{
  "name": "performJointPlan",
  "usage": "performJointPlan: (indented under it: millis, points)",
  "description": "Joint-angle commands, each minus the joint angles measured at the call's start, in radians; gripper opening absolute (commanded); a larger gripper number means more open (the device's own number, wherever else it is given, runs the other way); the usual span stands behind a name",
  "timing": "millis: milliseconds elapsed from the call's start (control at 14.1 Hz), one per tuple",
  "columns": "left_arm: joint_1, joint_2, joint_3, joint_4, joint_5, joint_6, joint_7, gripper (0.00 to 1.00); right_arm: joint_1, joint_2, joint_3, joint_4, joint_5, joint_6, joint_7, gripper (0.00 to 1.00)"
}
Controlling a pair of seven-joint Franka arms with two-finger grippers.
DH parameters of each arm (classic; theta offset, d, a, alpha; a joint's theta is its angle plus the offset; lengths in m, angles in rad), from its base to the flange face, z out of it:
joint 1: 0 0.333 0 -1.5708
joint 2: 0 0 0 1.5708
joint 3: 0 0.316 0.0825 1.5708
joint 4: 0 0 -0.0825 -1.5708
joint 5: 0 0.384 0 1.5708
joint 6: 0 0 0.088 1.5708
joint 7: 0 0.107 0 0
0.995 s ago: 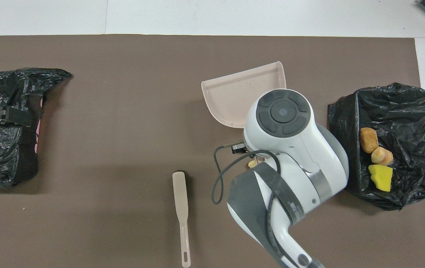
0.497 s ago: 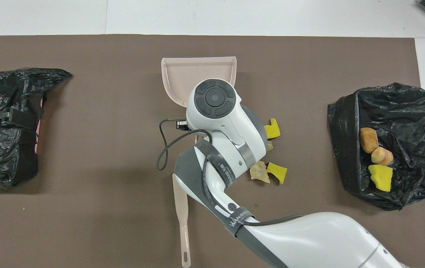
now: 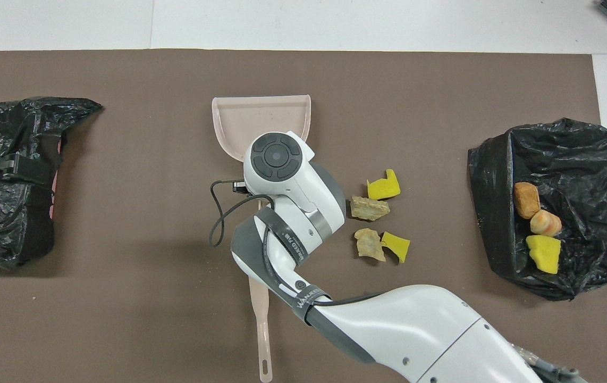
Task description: Sweep and dump trash in bin
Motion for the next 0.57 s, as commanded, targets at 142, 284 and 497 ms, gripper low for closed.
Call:
performJointPlan:
  millis: [142, 284, 497]
  points:
    - [-0.032, -0.017, 0.007, -0.018, 0.013, 0.002, -0.005, 1.00, -0.010, -0.106, 0.005, -0.006, -0.002, -0.059, -0.006, 1.00]
    - [-0.039, -0.003, -0.002, -0.020, 0.011, 0.029, -0.005, 1.00, -0.025, -0.219, 0.005, -0.065, 0.017, -0.175, -0.008, 1.00]
    - [-0.099, 0.008, -0.002, -0.076, 0.002, 0.135, -0.018, 1.00, -0.057, -0.412, 0.005, -0.196, 0.098, -0.370, -0.081, 1.00]
